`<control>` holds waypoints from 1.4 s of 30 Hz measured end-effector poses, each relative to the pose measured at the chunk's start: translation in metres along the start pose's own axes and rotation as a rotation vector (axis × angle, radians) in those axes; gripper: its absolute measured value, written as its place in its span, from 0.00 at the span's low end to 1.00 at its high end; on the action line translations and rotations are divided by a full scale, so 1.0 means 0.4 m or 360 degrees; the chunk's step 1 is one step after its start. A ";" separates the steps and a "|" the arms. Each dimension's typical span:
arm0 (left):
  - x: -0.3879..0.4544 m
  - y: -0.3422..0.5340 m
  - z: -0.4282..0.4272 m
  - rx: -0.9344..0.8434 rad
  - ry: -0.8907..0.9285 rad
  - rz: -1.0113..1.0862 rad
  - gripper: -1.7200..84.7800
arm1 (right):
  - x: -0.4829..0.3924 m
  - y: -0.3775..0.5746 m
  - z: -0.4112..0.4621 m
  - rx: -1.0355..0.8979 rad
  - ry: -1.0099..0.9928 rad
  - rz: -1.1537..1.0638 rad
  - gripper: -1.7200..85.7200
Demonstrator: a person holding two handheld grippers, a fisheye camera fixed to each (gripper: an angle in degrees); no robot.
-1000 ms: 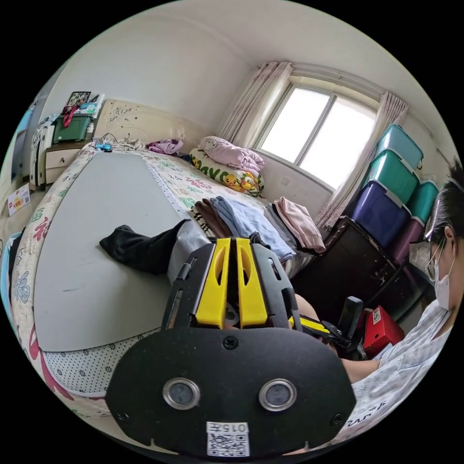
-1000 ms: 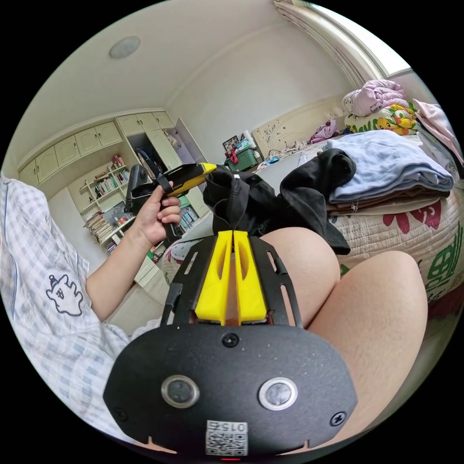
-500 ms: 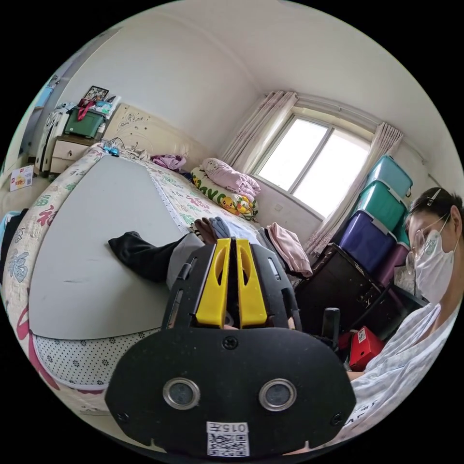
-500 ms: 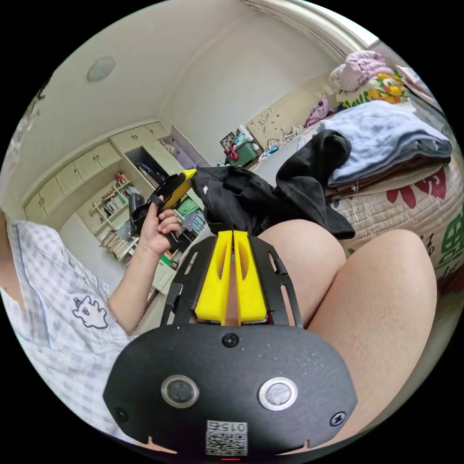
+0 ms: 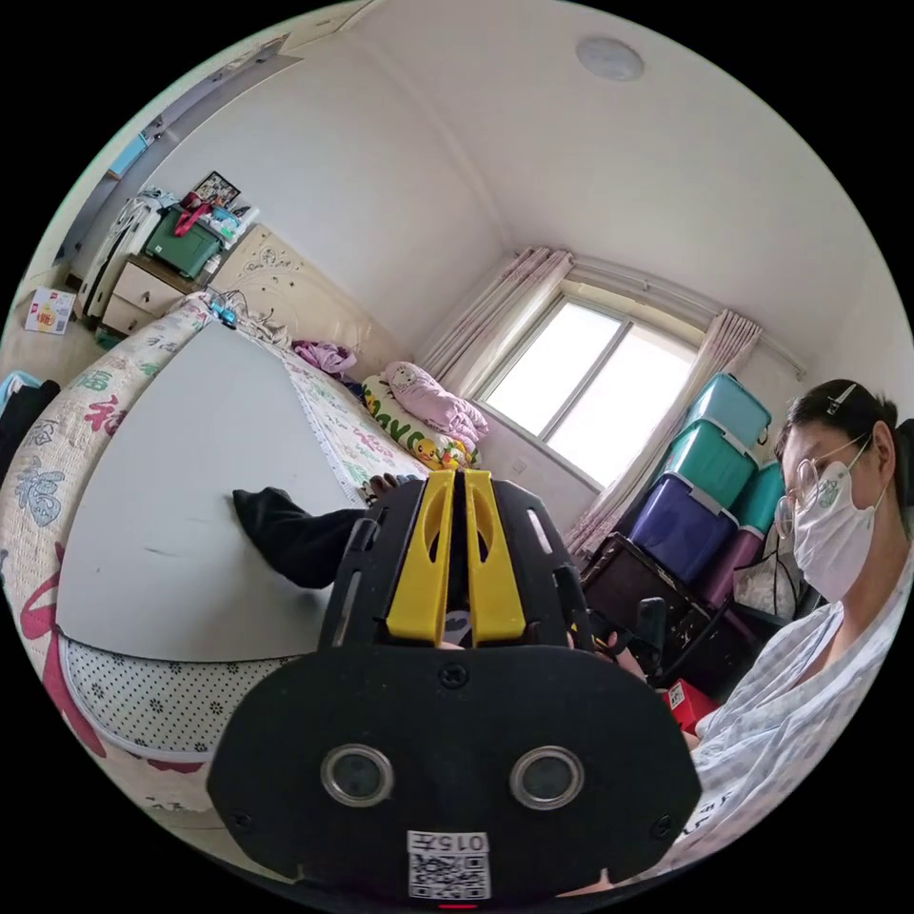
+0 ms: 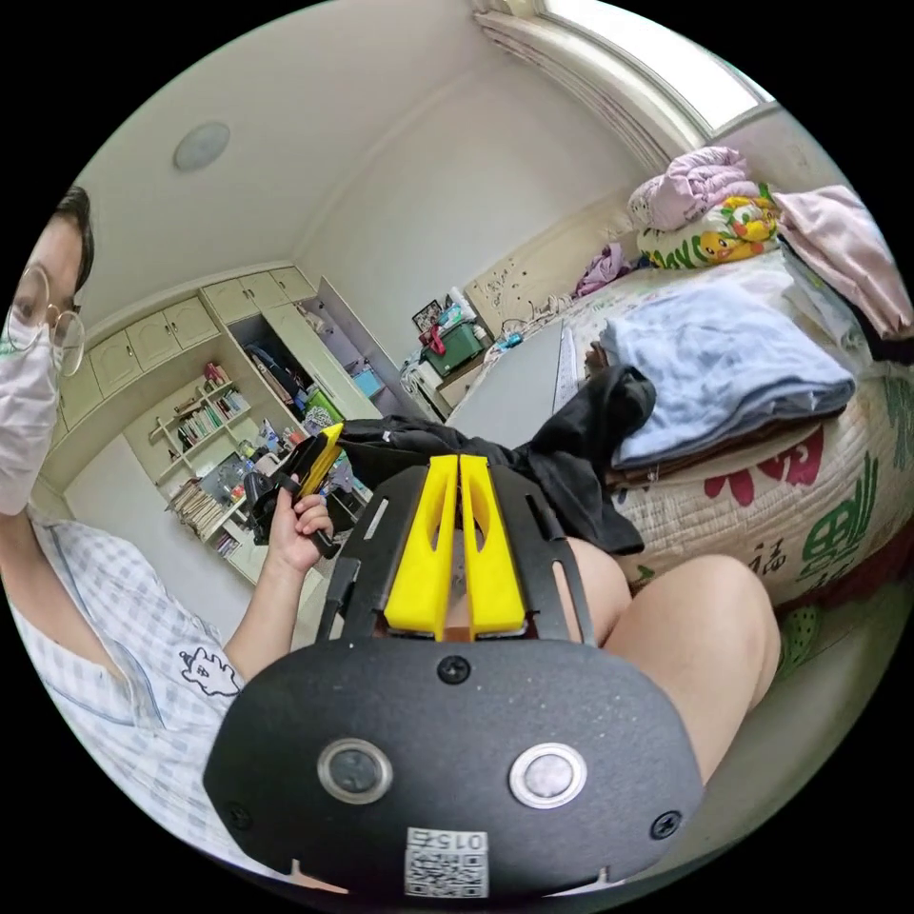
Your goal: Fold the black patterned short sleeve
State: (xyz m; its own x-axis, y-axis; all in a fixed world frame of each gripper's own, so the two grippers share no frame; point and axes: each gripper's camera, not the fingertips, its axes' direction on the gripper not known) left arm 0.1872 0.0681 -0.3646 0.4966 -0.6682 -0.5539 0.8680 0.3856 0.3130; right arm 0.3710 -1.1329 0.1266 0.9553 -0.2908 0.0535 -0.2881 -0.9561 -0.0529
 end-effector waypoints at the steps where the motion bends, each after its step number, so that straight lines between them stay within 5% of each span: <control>1: 0.009 -0.004 -0.011 0.0019 0.0011 0.0009 0.02 | -0.021 0.006 0.006 0.0031 0.0017 -0.0056 0.02; 14: 0.480 -0.211 -0.303 0.0749 0.0325 0.0412 0.02 | -0.490 0.056 -0.108 0.0852 0.0020 -0.0723 0.01; 22: 0.830 -0.230 -0.514 0.1158 0.0160 0.0886 0.02 | -0.698 0.215 -0.162 0.1289 -0.0154 -0.0880 0.01; 32: 1.144 -0.187 -0.590 0.1377 -0.0482 0.1437 0.02 | -0.685 0.292 -0.061 0.1255 -0.0383 -0.0812 0.01; 42: 1.188 -0.123 -0.591 0.1427 -0.0545 0.1590 0.02 | -0.670 0.432 -0.013 0.1387 -0.0461 -0.0774 0.01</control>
State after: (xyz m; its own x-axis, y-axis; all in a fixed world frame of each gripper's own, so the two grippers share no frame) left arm 0.3797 -0.1182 -0.8255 0.7658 -0.5253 0.3708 -0.2114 0.3389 0.9168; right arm 0.0647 -1.2205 0.1083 0.9681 0.2490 0.0264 0.1703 -0.5777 -0.7983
